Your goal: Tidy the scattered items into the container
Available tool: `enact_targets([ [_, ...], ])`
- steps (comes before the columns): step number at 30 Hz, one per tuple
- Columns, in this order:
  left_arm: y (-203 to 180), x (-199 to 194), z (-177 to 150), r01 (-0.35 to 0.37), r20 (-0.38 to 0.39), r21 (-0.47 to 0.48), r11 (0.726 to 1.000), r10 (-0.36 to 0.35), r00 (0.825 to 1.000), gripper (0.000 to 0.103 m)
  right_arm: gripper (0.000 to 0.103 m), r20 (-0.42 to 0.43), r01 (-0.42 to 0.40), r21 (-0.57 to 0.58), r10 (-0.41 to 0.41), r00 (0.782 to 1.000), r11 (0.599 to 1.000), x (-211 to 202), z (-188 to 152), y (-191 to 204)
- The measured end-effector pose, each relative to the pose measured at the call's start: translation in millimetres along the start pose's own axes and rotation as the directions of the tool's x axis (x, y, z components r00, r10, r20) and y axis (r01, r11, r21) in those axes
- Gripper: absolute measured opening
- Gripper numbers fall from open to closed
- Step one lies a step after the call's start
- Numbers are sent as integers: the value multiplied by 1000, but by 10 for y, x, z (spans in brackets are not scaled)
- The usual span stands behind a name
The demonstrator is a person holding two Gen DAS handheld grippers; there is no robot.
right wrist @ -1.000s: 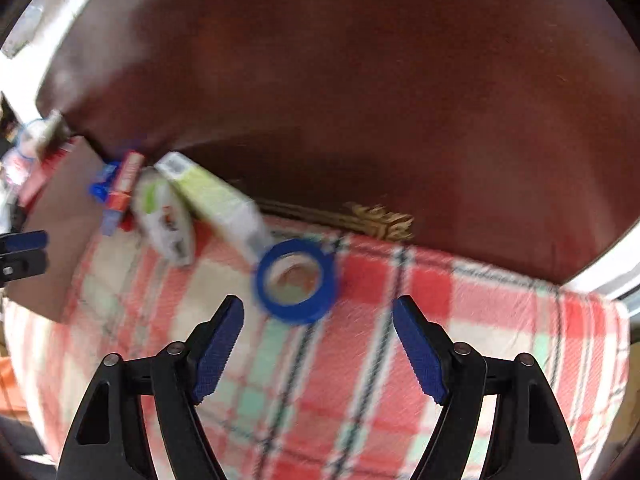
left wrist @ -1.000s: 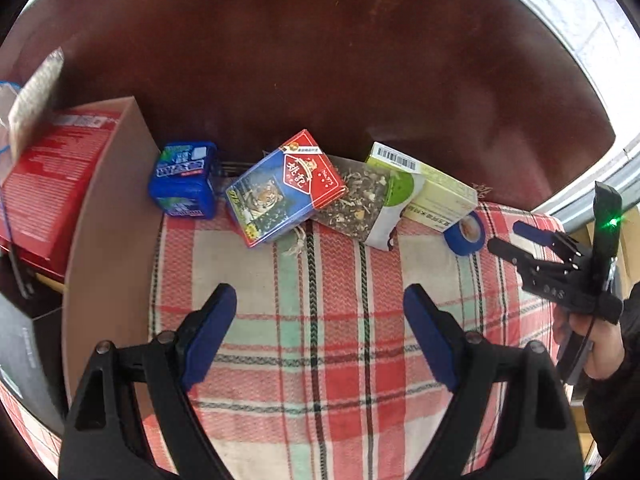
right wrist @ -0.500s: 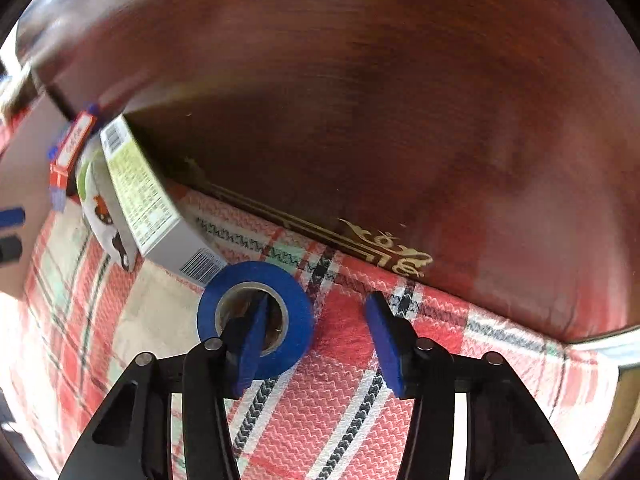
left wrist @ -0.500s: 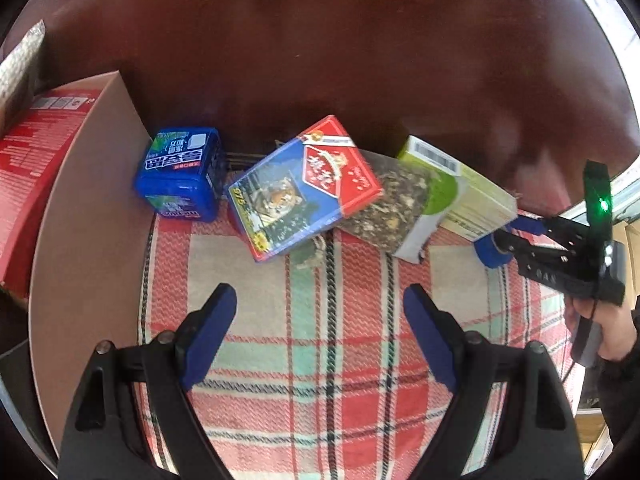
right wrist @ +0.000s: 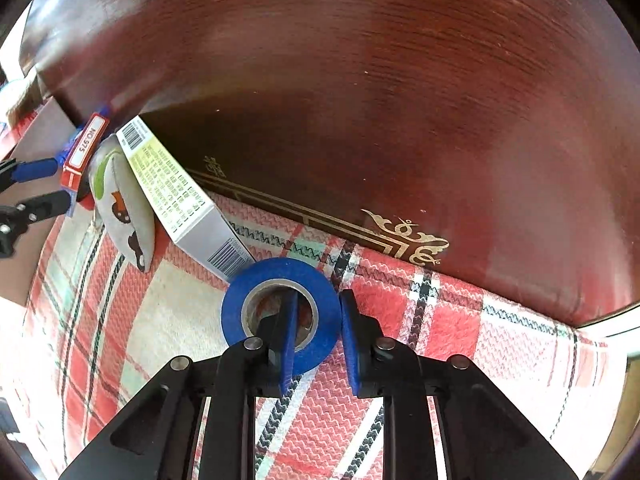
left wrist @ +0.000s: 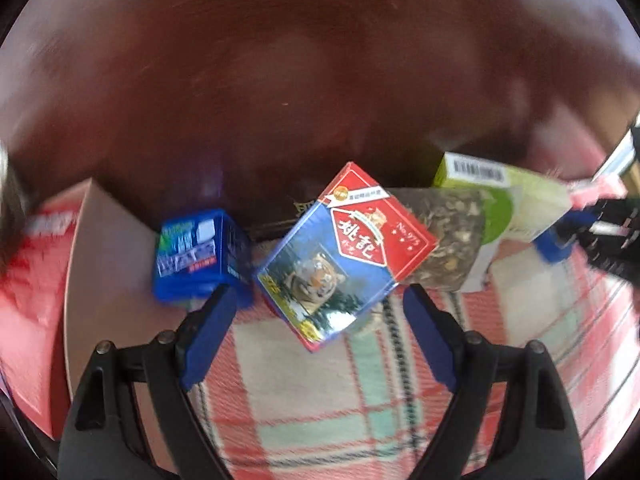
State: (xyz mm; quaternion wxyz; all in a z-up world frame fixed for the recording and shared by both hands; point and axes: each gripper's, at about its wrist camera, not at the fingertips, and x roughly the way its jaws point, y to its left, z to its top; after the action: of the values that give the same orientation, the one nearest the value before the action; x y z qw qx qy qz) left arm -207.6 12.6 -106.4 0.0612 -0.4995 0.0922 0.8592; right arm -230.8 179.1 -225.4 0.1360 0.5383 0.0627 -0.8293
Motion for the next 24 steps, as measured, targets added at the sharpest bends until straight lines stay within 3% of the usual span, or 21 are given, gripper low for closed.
enact_targets([
  [4,-290,-16,-101,-107,63,135,985,99,993,84,22,4,-16,36,16,1000,999,-19,-18,-26],
  [8,-543,92,-153,-215,96,193,957,200,975,82,22,4,-28,47,28,1000,999,-38,-28,-32],
  [9,-542,120,-135,-210,91,168,963,197,976,79,22,5,-30,47,30,1000,998,-46,-33,-30],
  [11,-470,138,-82,-202,75,94,975,195,978,56,22,5,-30,43,29,1000,999,-62,-41,-16],
  [15,-345,124,-3,-208,55,30,978,207,977,45,22,6,-33,48,33,999,998,-89,-54,-3],
  [19,-230,33,83,-233,46,-13,972,233,971,17,22,6,-37,55,36,999,998,-123,-69,15],
  [24,-4,-10,167,-117,-1,-142,983,118,993,17,22,6,-49,65,48,999,997,-174,-89,30],
])
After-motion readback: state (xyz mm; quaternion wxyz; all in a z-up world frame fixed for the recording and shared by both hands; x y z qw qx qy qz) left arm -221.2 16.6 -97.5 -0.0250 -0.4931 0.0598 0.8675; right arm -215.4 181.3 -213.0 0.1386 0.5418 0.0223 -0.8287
